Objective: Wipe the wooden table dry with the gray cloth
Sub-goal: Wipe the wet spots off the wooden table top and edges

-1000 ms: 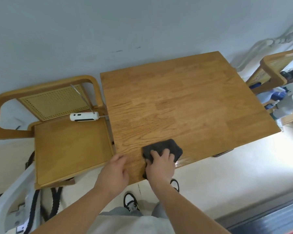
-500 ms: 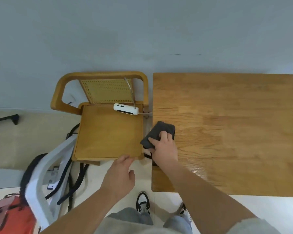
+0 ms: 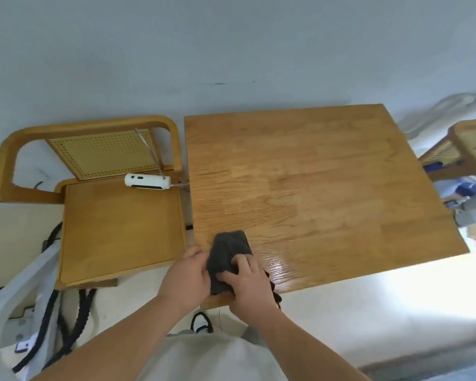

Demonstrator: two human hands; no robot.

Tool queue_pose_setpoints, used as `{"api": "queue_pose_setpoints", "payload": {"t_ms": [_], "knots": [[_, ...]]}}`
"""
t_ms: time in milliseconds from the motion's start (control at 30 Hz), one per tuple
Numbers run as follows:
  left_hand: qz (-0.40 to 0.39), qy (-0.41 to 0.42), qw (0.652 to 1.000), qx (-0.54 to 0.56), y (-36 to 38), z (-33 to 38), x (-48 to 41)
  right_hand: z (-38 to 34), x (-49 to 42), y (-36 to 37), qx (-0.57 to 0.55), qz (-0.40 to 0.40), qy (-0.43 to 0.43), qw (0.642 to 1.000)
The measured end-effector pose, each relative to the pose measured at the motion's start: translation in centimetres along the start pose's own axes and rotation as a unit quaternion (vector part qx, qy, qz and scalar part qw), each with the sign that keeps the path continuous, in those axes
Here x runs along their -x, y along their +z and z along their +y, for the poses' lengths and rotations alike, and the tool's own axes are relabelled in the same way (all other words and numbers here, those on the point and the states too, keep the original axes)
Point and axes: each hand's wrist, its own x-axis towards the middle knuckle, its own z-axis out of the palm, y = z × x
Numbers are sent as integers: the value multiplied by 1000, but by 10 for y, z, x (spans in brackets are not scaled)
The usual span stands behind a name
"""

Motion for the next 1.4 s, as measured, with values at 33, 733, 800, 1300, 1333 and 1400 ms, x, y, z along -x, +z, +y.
{"api": "queue_pose_setpoints", "payload": {"t_ms": [33,733,800,1300,1333,1400], "knots": [[-10,10,1000,-7,5,11,-7,8,11,0,-2,-5,-12,1000],[-76,42,996,-17,112,221,-63,339,49,-141,-23,24,321,947],[-63,28,998,-5,117,230,-61,347,40,-148,-34,33,345,938],[3,-151,984,91,118,182,-16,152,1,-102,-96,-168,207,959],[16,-164,982,91,117,174,-11,142,-7,-103,-141,-192,215,947],[59,-195,975,86,115,157,-2,121,-21,-104,-236,-240,234,912]]}}
